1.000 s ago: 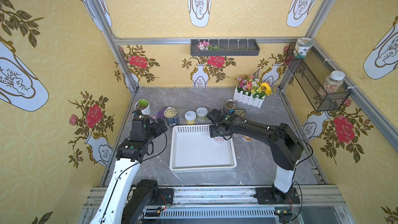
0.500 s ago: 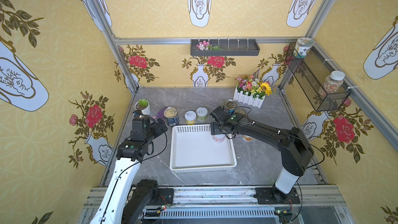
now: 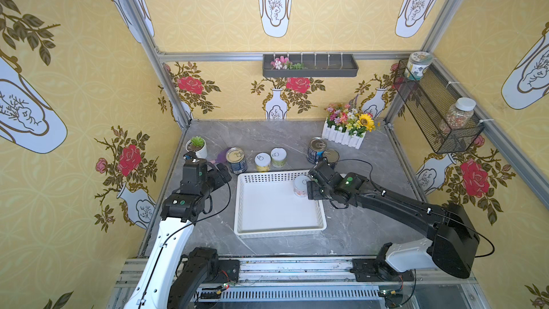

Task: Put the canned food in the basket
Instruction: Move the basket to the center of the board.

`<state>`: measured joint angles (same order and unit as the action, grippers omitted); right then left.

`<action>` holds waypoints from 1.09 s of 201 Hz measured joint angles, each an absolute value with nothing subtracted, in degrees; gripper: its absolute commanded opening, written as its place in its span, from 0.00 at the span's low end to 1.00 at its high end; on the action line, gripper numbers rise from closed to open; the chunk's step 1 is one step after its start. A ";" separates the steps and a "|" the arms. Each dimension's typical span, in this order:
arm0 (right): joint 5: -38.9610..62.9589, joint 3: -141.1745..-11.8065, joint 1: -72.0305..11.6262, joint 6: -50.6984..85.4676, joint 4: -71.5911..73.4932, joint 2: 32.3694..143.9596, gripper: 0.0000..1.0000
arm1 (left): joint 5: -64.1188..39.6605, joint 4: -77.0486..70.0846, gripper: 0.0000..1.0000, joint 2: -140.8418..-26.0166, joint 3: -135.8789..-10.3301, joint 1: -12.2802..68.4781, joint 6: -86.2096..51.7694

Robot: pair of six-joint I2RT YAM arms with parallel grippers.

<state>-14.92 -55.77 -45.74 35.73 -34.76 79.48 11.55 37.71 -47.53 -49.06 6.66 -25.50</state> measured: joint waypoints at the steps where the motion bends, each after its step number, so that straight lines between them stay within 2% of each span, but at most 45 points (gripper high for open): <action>1: -14.87 -55.64 -45.74 35.73 -34.72 79.44 0.78 | 11.55 37.71 1.00 -47.53 -49.06 6.66 -25.50; 50: -12.80 -52.05 -45.71 35.75 -32.53 81.73 0.62 | 11.79 37.71 1.00 -46.35 -48.99 7.57 -25.76; 100: -10.83 -51.07 -45.98 35.94 -31.16 82.67 0.33 | 11.84 37.74 1.00 -46.00 -48.80 7.77 -25.96; 144: -10.41 -48.66 -46.24 37.04 -31.68 78.65 0.23 | 11.84 37.74 1.00 -45.89 -48.73 7.79 -25.96; 160: -10.07 -47.66 -46.24 37.32 -31.55 77.38 0.15 | 11.84 37.74 1.00 -45.87 -48.73 7.79 -25.96; 198: -9.15 -45.52 -46.39 38.54 -32.38 74.06 0.12 | 11.84 37.71 1.00 -45.71 -48.73 7.79 -25.98; 219: -8.86 -44.58 -46.50 38.83 -33.23 72.51 0.01 | 11.88 37.71 1.00 -45.60 -48.71 7.79 -25.98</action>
